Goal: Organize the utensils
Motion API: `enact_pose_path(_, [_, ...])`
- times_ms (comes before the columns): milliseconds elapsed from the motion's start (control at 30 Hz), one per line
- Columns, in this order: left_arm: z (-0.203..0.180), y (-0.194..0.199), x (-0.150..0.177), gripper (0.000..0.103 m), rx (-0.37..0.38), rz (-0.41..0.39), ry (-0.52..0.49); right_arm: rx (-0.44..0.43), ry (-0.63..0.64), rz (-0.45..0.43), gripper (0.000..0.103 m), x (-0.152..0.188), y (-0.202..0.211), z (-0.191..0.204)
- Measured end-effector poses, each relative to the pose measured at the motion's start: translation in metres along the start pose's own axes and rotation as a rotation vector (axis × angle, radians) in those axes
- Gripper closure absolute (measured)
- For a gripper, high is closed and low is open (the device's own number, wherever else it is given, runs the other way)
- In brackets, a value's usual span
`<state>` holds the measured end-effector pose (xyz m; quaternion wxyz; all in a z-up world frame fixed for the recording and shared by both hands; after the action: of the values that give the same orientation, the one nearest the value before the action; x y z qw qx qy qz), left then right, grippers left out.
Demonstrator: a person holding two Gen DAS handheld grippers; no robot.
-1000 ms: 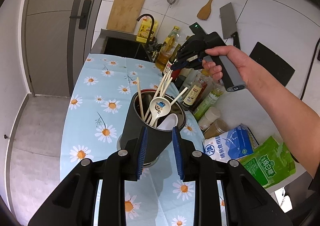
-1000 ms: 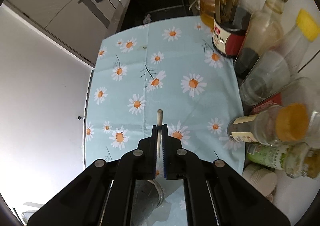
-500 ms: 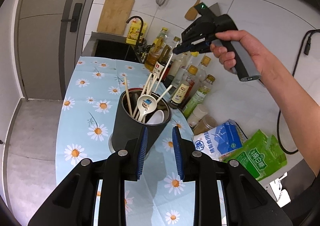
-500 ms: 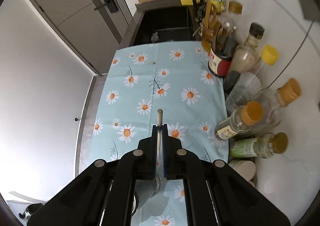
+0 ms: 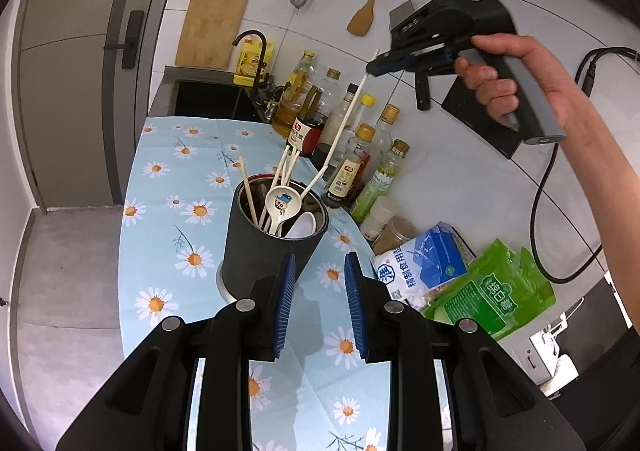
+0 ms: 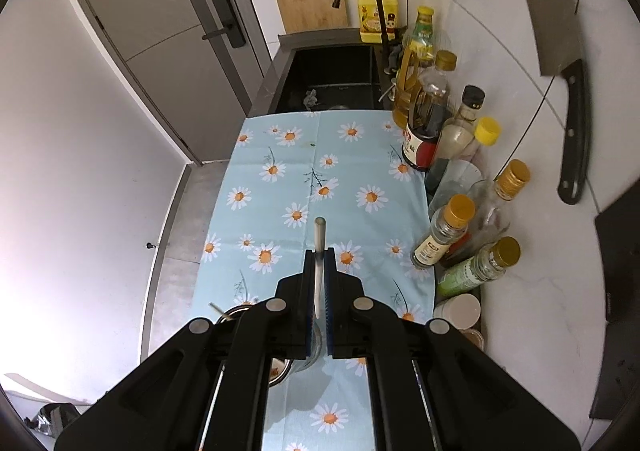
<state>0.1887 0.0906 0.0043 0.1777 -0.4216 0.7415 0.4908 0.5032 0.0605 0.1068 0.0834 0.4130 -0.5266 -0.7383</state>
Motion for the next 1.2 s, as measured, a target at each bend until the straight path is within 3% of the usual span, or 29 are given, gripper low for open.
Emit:
enact_pose_path(500, [-0.006, 0.013, 0.007, 0.079, 0.035, 0.033, -0.061, -0.022, 0.066, -0.041, 0.098, 0.025, 0.039, 0.053])
enact_pose_path(1033, [0.006, 0.023, 0.027, 0.079, 0.022, 0.052, -0.065, -0.113, 0.066, 0.011, 0.097, 0.066, -0.001, 0.085])
enact_pose_path(1200, [0.006, 0.024, 0.030, 0.079, 0.022, 0.060, -0.069, -0.134, 0.050, 0.023, 0.086, 0.076, -0.006, 0.087])
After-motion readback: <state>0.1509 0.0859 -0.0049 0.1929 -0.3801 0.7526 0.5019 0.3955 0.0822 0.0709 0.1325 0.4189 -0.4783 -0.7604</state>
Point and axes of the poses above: each gripper's, at about its wrist camera, not at the fingertips, and y roughly against the way its jaws point, z to its left, x to its underside, the point moved 4 cm from there along -y, roughly the way its jaws point, and after that the axes turned 8 degrees about y, right-handed, at the moved point
